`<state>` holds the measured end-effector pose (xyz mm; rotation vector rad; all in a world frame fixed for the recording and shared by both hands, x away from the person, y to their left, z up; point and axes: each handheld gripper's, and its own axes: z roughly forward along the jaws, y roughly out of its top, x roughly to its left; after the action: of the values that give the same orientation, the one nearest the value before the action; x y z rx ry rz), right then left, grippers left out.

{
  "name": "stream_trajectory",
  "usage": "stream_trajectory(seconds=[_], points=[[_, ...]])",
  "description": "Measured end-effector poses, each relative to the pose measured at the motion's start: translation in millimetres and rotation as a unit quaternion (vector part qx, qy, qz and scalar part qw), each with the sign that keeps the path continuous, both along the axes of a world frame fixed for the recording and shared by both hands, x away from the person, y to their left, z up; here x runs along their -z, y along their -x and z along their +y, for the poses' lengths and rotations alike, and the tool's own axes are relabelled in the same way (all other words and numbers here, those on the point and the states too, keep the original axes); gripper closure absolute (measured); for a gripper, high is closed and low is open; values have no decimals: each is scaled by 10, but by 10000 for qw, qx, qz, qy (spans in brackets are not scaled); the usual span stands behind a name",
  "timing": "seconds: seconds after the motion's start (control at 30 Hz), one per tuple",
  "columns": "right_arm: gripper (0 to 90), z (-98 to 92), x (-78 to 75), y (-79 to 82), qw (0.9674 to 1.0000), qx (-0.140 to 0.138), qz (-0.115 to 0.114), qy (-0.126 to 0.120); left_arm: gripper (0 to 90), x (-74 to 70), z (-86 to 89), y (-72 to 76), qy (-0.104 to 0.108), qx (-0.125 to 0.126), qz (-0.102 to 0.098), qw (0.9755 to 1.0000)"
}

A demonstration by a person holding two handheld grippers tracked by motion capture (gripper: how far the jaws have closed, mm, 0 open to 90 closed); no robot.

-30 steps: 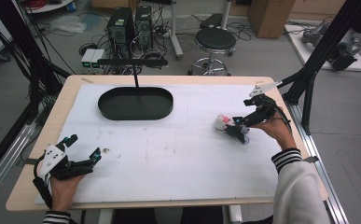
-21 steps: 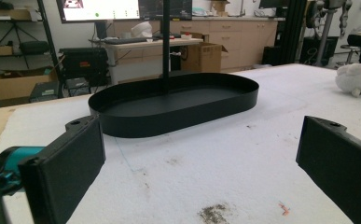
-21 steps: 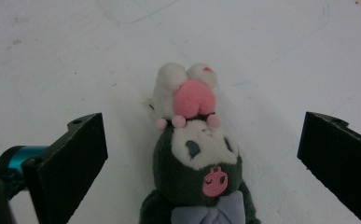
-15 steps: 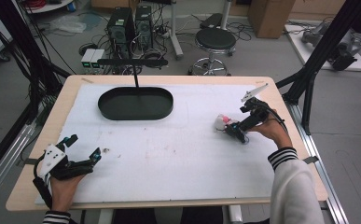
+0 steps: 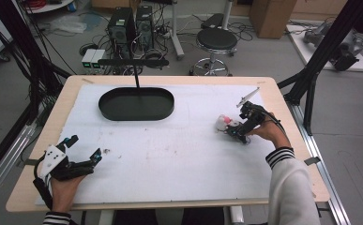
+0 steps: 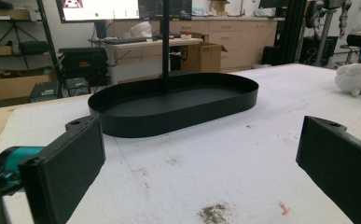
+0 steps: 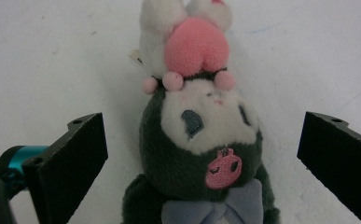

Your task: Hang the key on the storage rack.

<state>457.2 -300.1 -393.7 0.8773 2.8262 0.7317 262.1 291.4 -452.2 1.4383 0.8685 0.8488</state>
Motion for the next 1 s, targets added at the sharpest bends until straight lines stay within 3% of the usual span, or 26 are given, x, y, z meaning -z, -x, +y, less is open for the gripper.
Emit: stream_trajectory(seconds=[0.53,0.63,0.73,1.0], points=[[62,29,106,-55,9993,83,371,63,17,0,0,0,-5,-1,4,10000],[193,31,118,-68,9989,6,468,66,17,0,1,-1,3,0,5,10000],[301,45,115,-69,9990,-43,408,163,17,0,1,-1,2,-1,8,10000],[402,51,89,-62,9991,-145,334,226,17,-1,4,-1,2,0,10,10000]])
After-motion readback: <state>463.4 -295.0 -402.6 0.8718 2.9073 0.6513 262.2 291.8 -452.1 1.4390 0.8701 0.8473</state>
